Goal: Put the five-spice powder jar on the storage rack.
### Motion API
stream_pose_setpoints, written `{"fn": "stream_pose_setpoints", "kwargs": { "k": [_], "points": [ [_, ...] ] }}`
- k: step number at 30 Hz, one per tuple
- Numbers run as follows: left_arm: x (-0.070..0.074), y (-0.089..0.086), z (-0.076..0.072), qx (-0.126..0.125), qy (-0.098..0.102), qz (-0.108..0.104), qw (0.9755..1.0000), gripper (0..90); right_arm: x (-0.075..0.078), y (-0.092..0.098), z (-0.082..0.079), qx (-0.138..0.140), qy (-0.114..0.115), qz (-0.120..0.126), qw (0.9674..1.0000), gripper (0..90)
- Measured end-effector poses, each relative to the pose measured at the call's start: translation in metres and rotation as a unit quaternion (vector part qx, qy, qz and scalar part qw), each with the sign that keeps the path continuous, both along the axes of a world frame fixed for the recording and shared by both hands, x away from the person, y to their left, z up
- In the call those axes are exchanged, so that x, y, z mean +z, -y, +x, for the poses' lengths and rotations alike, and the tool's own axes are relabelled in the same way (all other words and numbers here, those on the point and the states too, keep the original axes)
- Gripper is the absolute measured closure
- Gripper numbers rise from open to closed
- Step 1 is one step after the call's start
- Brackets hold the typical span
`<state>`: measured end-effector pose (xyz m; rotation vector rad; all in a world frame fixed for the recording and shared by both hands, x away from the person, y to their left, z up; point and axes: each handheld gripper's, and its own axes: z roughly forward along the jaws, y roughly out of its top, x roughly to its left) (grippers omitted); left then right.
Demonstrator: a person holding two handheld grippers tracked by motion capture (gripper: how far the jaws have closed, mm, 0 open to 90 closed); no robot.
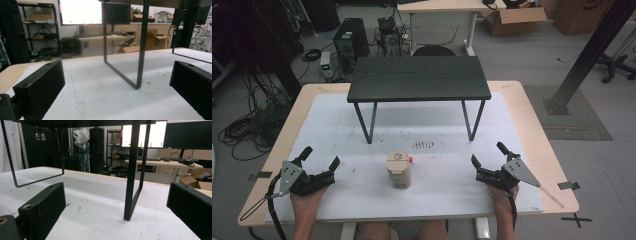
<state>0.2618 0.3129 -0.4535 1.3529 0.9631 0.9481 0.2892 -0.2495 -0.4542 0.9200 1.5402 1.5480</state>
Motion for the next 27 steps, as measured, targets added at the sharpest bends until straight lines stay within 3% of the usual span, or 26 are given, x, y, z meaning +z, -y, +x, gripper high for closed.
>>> {"fn": "stream_pose_setpoints", "kwargs": {
  "k": [27],
  "points": [
    [0.0001,0.0001,0.0001,0.000,-0.001,0.001,1.0000,0.3,0.0004,0.0014,0.0013,0.010,-0.005,0.006,0.9999,0.3]
  ]
}}
